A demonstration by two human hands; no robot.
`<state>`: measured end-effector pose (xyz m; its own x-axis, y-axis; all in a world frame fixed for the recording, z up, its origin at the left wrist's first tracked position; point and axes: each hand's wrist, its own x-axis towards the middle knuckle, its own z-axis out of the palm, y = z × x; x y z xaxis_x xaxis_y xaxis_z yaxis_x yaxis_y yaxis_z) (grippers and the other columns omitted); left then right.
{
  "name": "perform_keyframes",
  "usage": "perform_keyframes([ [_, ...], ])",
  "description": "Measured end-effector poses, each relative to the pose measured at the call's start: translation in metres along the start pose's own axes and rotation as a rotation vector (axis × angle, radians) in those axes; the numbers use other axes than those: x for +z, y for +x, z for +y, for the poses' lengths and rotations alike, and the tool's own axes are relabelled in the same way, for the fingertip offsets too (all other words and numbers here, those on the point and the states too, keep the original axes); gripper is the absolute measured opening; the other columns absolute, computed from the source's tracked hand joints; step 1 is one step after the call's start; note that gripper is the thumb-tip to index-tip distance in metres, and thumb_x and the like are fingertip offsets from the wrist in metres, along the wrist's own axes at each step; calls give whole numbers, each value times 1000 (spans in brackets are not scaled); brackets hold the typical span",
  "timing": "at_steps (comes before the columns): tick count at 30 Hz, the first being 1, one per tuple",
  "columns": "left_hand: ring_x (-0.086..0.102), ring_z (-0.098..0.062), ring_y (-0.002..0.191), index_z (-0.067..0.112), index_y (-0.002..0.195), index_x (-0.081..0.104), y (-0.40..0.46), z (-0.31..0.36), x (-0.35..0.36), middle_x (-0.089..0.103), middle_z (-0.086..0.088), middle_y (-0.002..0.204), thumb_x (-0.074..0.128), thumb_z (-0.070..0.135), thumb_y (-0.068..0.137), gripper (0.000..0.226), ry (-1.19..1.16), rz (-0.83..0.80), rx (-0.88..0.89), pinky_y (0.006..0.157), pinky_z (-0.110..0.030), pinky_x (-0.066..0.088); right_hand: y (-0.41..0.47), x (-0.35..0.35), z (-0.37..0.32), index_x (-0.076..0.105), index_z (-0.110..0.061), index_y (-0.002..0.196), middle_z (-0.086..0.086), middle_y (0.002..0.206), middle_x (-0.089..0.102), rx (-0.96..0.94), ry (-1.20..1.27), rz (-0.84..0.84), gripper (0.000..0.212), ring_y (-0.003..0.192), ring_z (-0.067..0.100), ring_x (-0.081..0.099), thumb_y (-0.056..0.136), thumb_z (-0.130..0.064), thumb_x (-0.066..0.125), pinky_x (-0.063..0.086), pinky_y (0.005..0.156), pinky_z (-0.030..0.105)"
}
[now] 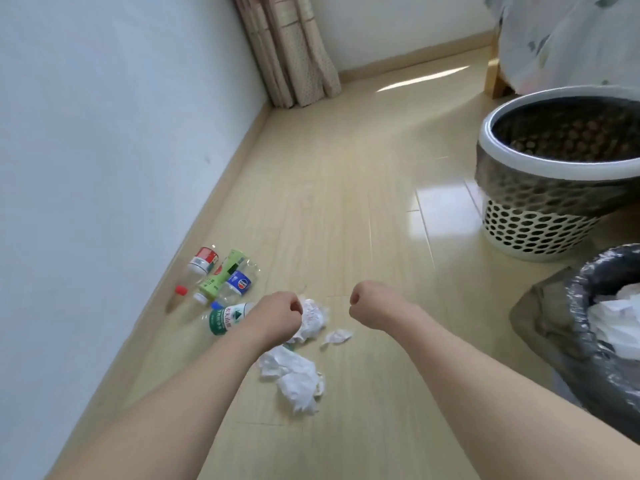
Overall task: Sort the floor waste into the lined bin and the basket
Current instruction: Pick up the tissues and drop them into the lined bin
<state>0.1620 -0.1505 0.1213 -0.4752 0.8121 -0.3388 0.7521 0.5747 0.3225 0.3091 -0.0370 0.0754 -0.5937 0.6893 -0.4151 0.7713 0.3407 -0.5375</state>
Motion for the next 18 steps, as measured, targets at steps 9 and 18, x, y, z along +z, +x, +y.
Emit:
perform_keyframes([
  [9, 61, -18, 91, 17, 100, 63, 24, -86, 36, 66, 1, 98, 46, 11, 86, 23, 81, -96, -97, 80, -31, 51, 62, 125, 24, 47, -16, 124, 5, 120, 50, -49, -205, 21, 38, 109, 28, 51, 92, -37, 49, 42, 87, 36],
  [18, 46, -21, 115, 27, 129, 52, 104, -72, 76, 51, 0, 122, 48, 22, 92, 37, 207, 13, 140, 95, -32, 40, 95, 171, 67, 56, -19, 76, -2, 67, 51, -283, -201, 644, 21, 58, 24, 48, 89, -24, 40, 38, 55, 32],
])
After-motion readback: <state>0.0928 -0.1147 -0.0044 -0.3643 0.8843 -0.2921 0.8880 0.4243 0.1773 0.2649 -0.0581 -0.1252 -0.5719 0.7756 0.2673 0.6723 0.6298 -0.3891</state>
